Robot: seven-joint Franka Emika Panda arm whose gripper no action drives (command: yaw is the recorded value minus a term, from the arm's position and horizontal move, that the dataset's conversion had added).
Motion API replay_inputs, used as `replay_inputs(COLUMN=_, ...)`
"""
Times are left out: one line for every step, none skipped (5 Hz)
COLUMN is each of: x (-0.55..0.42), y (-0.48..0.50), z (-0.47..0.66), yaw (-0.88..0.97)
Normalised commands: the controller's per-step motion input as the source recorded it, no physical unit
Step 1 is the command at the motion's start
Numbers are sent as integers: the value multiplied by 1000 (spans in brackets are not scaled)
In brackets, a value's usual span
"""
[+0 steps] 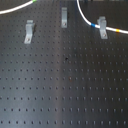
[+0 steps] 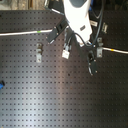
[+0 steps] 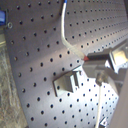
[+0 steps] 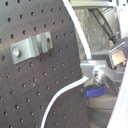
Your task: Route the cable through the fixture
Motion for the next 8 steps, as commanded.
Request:
replay_inputs(x=-12, y=23, z=1, yaw=6)
replay_inputs(x=-253, y=340, z=300, yaw=334)
replay_inputs(x=-343, y=370, z=408, yaw=308)
replay_inputs(x=-151, y=175, z=457, yaw=194)
replay_inputs(x=-194, y=-419, z=242, yaw=0)
replay_inputs(x=-388, y=-454, z=68, yaw=286)
replay_inputs(x=-397, y=87, z=203, yaw=554)
replay_inputs(x=-156, y=355, z=221, yaw=540)
